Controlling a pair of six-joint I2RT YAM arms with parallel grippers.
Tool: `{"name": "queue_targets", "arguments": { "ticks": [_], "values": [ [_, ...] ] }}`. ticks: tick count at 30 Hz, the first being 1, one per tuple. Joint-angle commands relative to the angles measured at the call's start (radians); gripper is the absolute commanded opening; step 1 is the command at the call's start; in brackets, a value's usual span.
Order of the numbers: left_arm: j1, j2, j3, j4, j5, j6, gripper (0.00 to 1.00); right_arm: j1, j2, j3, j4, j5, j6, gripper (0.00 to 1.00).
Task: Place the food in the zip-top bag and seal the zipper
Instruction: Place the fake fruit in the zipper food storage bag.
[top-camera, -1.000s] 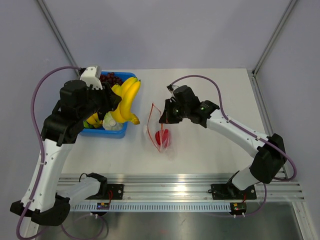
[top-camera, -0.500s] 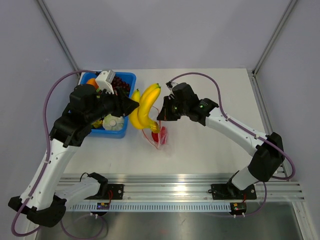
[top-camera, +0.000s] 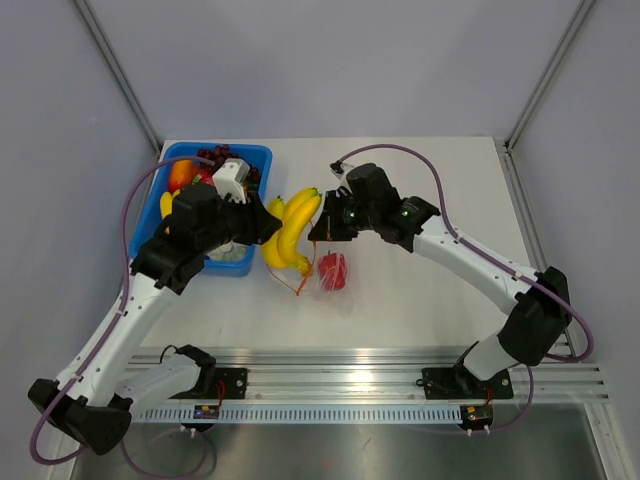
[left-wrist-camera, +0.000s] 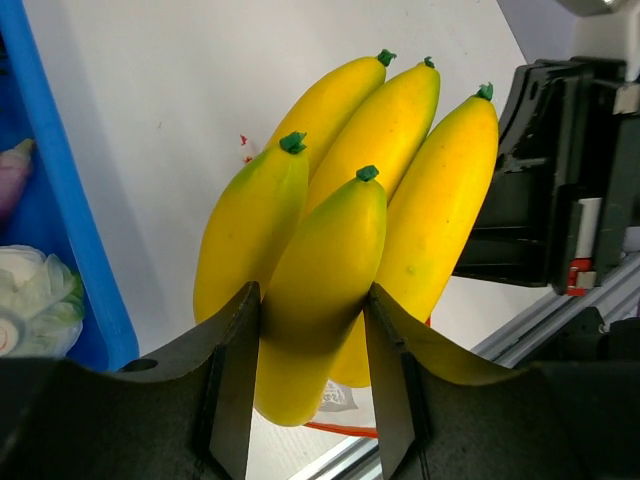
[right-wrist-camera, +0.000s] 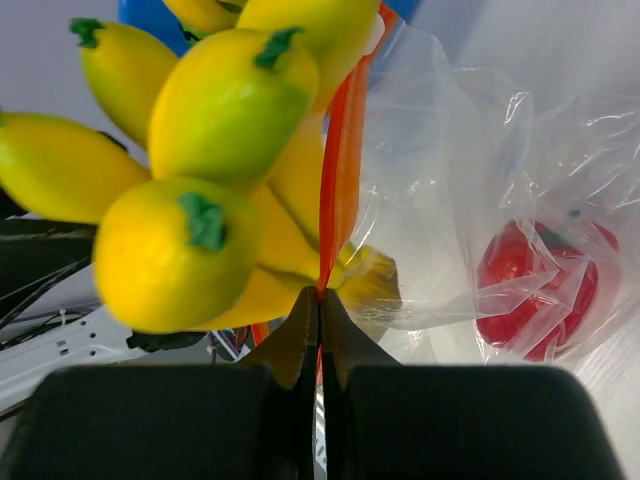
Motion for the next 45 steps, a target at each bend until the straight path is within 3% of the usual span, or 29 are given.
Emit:
{"name": "queue_targets", "arguments": {
  "ticks": [1,6,12,16,17,18,19,22,27,30,32,34,36,43,45],
  "values": [
    [-0.004,-0.051,-0.014,0.141,-0.047,0.054,0.0,-0.001,-0.061,0.009,0.084,-0.075,0.026,0.0],
    [-0.004,-0.095,-0.097,0.198,-0.043,0.088,0.0,-0.001,-0.073,-0.005,0.117,-0.107,0.051,0.0],
    [-0.005,-0.153,-0.218,0.341,0.02,0.015,0.0,-0.001,-0.075,-0.011,0.152,-0.132,0.08,0.0],
    [-0.008,-0.156,-0.237,0.319,0.048,0.022,0.0,-0.001,-0.075,-0.017,0.175,-0.141,0.095,0.0],
    [-0.008,-0.147,-0.22,0.274,0.069,0.037,0.29,-0.001,-0.076,-0.019,0.173,-0.14,0.098,0.0],
    [-0.008,-0.14,-0.203,0.243,0.074,0.045,0.5,-0.001,-0.078,-0.02,0.175,-0.138,0.099,0.0],
    [-0.008,-0.118,-0.186,0.211,0.082,0.054,0.65,-0.001,-0.078,-0.022,0.173,-0.137,0.097,0.0],
    [-0.008,-0.098,-0.119,0.093,0.063,0.082,0.79,-0.001,-0.083,-0.028,0.169,-0.129,0.095,0.0],
    [-0.008,-0.144,-0.069,0.029,-0.024,0.088,0.87,-0.001,-0.087,-0.035,0.164,-0.121,0.088,0.0],
    [-0.008,-0.176,-0.06,0.028,-0.084,0.068,0.86,-0.001,-0.084,-0.035,0.166,-0.121,0.088,0.0],
    [-0.007,-0.181,-0.057,0.01,-0.147,0.041,0.8,-0.001,-0.08,-0.034,0.17,-0.129,0.088,0.0],
    [-0.002,-0.173,-0.06,-0.027,-0.234,0.013,0.66,-0.001,-0.073,-0.031,0.178,-0.138,0.089,0.0],
    [0.005,-0.147,-0.065,-0.059,-0.247,-0.025,0.58,-0.001,-0.072,-0.031,0.181,-0.146,0.089,0.0],
    [0.012,-0.161,-0.175,-0.092,-0.276,-0.047,0.56,-0.001,-0.084,-0.026,0.172,-0.157,0.072,0.0],
    [0.018,-0.181,-0.218,-0.093,-0.277,-0.05,0.47,-0.001,-0.087,-0.023,0.17,-0.157,0.072,0.0]
  ]
}}
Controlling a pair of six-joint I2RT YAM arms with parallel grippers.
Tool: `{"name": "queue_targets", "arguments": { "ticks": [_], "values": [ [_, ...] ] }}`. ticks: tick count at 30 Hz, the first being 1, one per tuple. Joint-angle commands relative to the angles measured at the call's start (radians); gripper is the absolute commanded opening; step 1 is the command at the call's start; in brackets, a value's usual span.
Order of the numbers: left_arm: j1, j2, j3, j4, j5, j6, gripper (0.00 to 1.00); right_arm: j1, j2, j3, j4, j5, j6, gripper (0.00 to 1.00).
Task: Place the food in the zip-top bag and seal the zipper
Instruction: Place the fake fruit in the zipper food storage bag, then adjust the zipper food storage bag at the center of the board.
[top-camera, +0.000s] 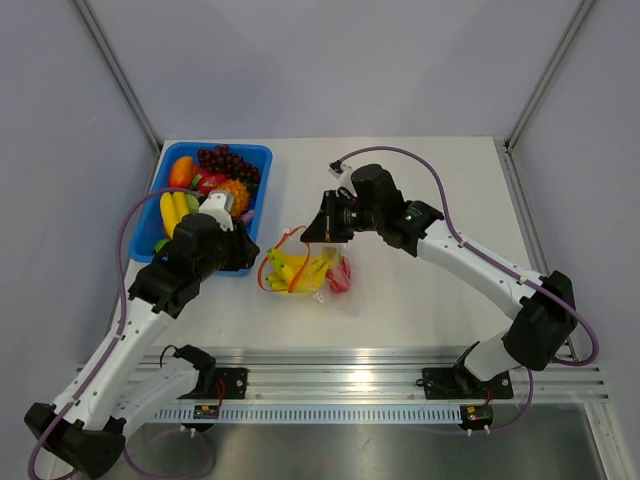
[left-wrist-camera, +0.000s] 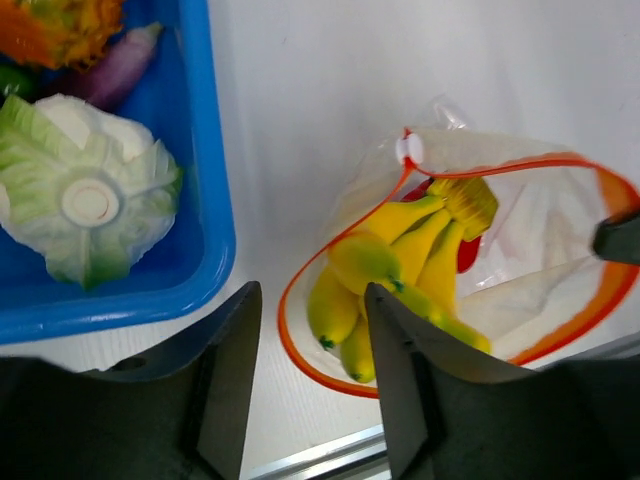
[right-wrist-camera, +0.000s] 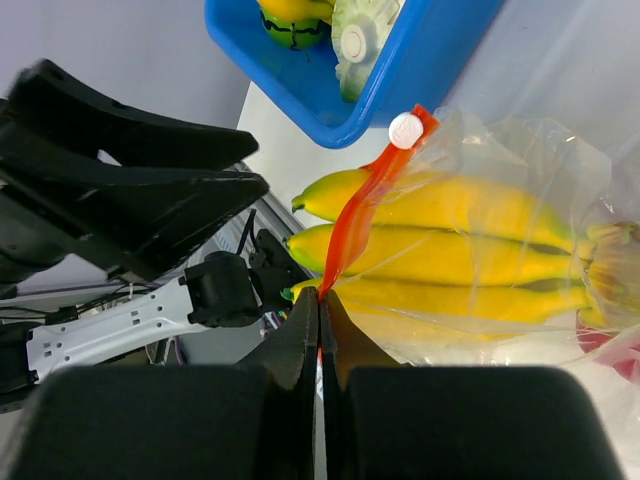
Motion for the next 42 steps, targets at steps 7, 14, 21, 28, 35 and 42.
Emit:
{"name": "queue_targets", "arguments": {
  "ticks": [7,14,21,28,35,42],
  "values": [
    [0.056,-0.054,-0.161,0.06,0.067,-0.02,0.51,-0.001,-0.057,0.028,0.057,-0.034,-0.011,0.0],
    [0.056,0.004,-0.209,0.14,0.104,-0.041,0.61,-0.001,-0.067,0.026,0.063,-0.037,-0.006,0.0],
    [0.058,0.076,-0.215,0.239,0.142,-0.071,0.58,-0.001,-0.073,0.017,0.069,-0.041,-0.003,0.0],
    [0.058,0.142,-0.216,0.292,0.177,-0.093,0.49,-0.001,-0.091,0.012,0.063,-0.038,-0.008,0.0],
    [0.058,0.133,-0.163,0.253,0.205,-0.098,0.01,-0.002,-0.105,0.008,0.029,-0.005,-0.032,0.0],
    [0.056,0.095,-0.008,0.121,0.254,-0.08,0.0,-0.005,-0.079,-0.017,-0.138,0.286,-0.133,0.0]
  ]
}}
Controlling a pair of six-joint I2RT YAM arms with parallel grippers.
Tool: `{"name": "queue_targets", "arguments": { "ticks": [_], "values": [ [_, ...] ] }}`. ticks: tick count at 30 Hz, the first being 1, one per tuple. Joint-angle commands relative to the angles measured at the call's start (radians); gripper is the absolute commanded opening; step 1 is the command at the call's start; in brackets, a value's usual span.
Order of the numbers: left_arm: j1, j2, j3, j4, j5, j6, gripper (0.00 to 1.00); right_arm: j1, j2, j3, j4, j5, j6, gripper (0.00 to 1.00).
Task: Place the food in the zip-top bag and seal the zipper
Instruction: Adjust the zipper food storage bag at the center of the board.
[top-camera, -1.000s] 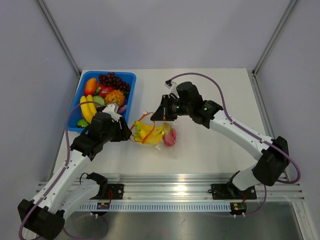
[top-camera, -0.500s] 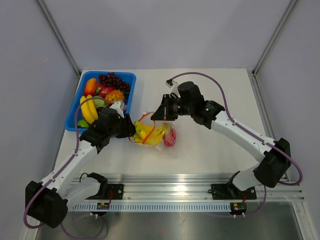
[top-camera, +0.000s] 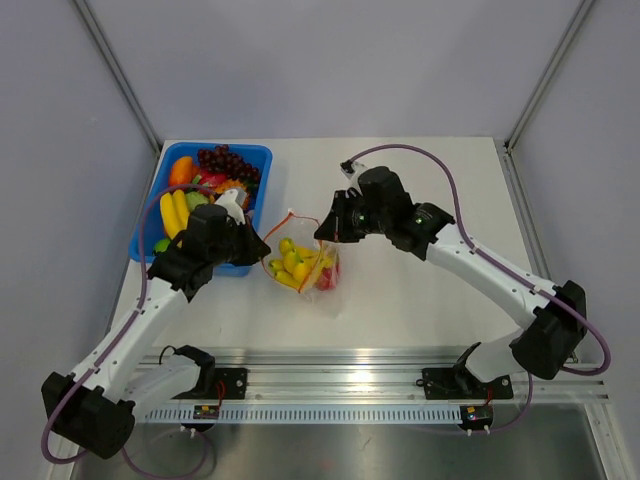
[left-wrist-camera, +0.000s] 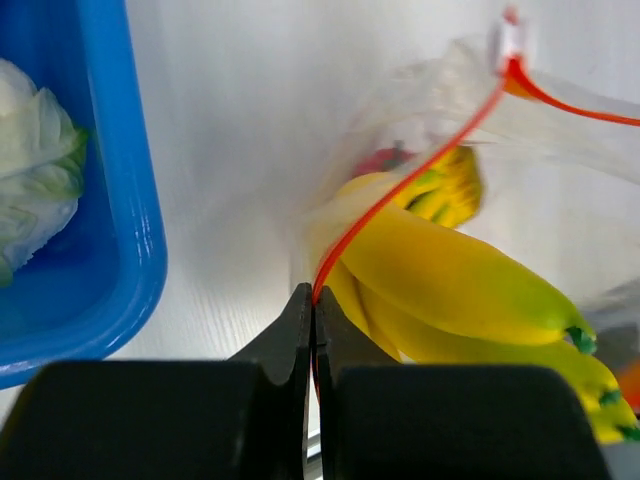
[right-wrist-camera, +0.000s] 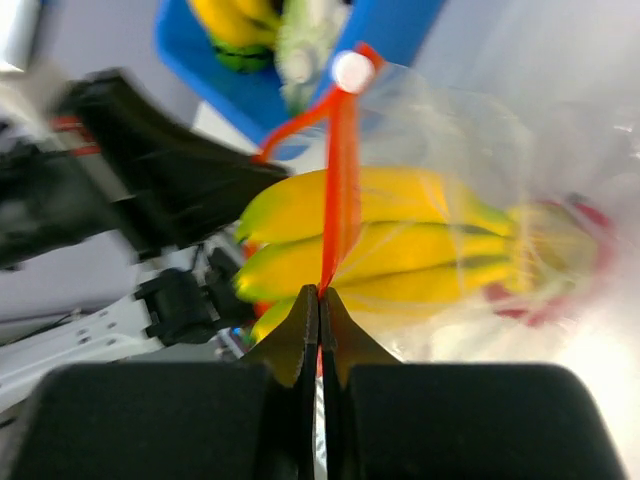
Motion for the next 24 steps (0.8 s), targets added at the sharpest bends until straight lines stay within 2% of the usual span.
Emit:
{"name": "queue_targets", "arguments": {
  "ticks": [1,5,10,15,19,20,21,24],
  "values": [
    [0.003,-0.043,0.111,-0.019,0.081,0.011,0.0,-0.005,0.02,-0.002,-0.102,0.206,-0.075,0.0],
    [-0.011,-0.02,0.143,0.022,0.153,-0.016,0.0,-0.005,0.088,0.115,-0.208,0.27,-0.11,0.0],
    [-0.036,0.034,0.25,0.048,0.259,-0.059,0.0,-0.004,0.034,0.254,-0.25,0.234,-0.127,0.0],
    [-0.037,0.011,0.336,0.034,0.198,-0.039,0.0,-0.004,-0.079,0.262,-0.199,0.194,-0.118,0.0],
    [-0.037,0.081,0.24,0.077,0.182,-0.03,0.0,-0.005,-0.116,0.168,-0.147,0.208,-0.12,0.0],
    [-0.037,0.104,0.167,0.094,0.178,-0.033,0.0,-0.004,-0.11,0.131,-0.153,0.227,-0.121,0.0],
    [-0.04,0.171,0.146,0.103,0.193,-0.036,0.0,-0.003,-0.086,0.117,-0.162,0.237,-0.127,0.0],
    [-0.065,0.235,0.103,0.141,0.227,-0.048,0.0,-0.003,-0.034,0.087,-0.214,0.29,-0.143,0.0]
  ]
}}
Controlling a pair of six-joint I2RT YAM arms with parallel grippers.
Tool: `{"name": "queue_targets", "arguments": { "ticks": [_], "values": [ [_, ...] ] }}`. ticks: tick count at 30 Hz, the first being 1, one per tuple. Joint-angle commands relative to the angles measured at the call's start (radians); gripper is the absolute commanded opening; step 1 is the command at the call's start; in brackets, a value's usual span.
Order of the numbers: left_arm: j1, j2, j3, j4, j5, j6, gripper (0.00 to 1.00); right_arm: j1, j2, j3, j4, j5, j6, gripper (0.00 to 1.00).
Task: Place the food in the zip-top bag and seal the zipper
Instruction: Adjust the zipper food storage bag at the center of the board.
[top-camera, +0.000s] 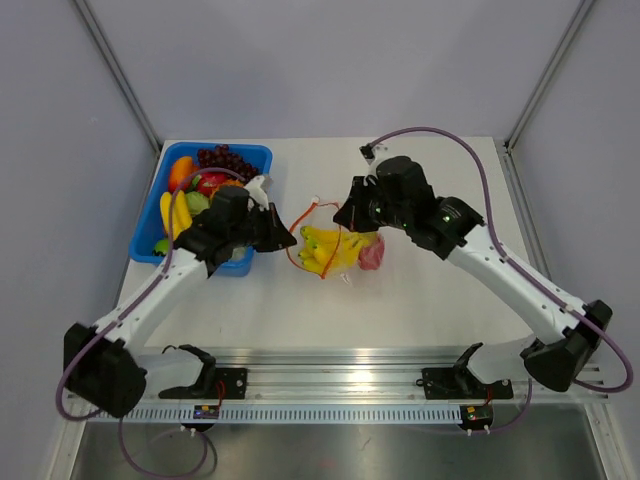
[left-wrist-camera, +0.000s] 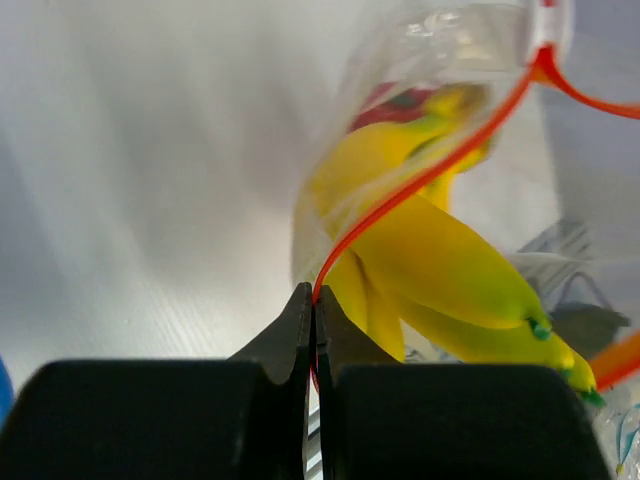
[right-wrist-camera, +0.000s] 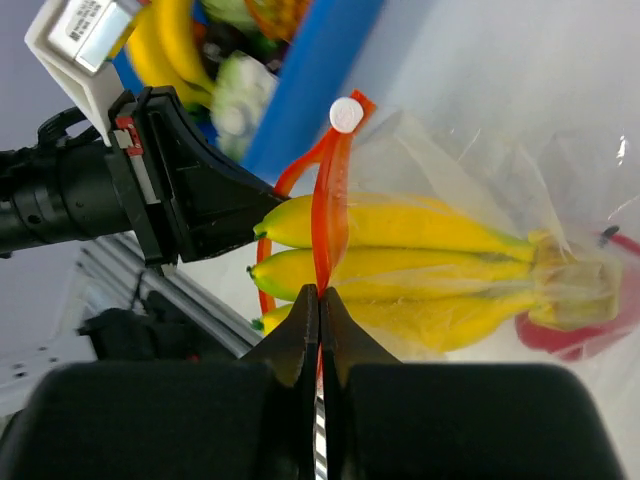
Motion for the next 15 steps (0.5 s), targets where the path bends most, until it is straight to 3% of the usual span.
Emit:
{"name": "queue_targets", "arguments": {
  "ticks": [1,3,9,15],
  "values": [
    [-0.032,0.101,-0.051,0.04,0.05,-0.007,0.0,-0.005,0.116,-0.036,-0.055,0.063,-0.028,0.0],
    [-0.05,0.109,0.022,-0.001,0.036,0.007,0.0,-0.003,0.133,0.025,-0.113,0.087,-0.037,0.0],
    [-0.055,0.046,0.244,-0.063,0.082,0.014,0.0,-0.003,0.015,0.129,-0.064,0.025,-0.058,0.0],
    [-0.055,0.061,0.15,-0.034,0.03,0.023,0.0,-0.005,0.035,-0.01,0.0,0.004,-0.031,0.0]
  ]
}}
